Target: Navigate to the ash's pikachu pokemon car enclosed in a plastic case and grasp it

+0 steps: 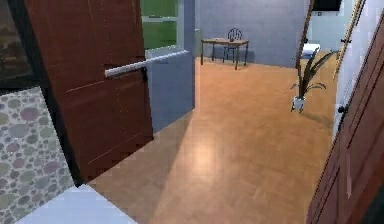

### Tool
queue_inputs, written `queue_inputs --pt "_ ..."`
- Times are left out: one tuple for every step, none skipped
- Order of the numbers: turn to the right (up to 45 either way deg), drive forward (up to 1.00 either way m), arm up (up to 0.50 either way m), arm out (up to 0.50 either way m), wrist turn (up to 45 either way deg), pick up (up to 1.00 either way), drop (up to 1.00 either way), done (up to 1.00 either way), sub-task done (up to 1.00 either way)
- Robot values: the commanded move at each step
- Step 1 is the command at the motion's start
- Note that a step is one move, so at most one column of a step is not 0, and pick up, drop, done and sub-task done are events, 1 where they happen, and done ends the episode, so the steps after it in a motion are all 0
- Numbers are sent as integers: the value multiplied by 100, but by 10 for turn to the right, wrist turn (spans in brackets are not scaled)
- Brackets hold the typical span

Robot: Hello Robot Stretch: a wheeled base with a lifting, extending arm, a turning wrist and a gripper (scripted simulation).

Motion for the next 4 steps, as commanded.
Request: queue_inputs --pt "0 40 0 0 0 0 0 0 0" --pt "-450 0 0 0 0 0 0 0 0" --pt "0 50 0 0 0 0 0 0 0" --pt "450 0 0 0 0 0 0 0 0"
